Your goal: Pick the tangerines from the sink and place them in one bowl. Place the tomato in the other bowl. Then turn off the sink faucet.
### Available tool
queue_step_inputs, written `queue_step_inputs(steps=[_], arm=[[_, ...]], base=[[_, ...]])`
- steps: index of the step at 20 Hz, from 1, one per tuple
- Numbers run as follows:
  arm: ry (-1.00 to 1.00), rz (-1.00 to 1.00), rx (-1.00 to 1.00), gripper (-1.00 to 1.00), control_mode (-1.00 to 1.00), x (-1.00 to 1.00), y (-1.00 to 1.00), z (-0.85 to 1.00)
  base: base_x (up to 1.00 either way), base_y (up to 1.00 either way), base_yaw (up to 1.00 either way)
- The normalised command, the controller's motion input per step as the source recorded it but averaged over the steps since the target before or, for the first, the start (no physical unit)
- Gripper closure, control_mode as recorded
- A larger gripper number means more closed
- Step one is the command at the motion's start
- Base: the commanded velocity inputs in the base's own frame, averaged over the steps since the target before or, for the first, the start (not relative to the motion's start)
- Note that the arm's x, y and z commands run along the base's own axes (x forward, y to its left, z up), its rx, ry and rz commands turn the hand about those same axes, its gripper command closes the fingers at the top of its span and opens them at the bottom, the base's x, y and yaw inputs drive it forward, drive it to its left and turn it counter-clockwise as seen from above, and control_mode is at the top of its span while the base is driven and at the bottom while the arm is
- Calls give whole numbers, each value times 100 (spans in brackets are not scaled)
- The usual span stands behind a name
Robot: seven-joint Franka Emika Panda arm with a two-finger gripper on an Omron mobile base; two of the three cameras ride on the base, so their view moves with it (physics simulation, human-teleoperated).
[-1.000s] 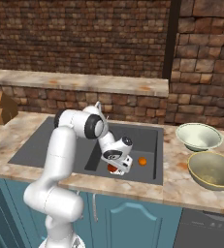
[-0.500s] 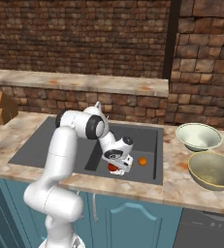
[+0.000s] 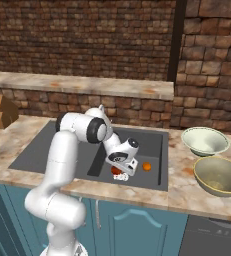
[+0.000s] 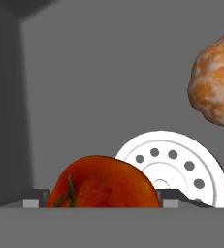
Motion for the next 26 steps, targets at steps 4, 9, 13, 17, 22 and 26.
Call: queue_step_inputs(steps=[4,9,13,17,22,26], arm=[[-15,0,19,100,-100,-9,-22,82],[-19,0,4,100,-100,-16,-19,69],[-17,-2,-7,100,-100,-13,-19,72],[-10,-14,-10,100,-100,-3,-17,63],[0,-36,-3,100,-100,0,-32,45],[0,-42,3,100,-100,-1,-40,43]], base=[[0,0,0],[0,0,0],[0,0,0],[0,0,0],[0,0,0],[0,0,0]])
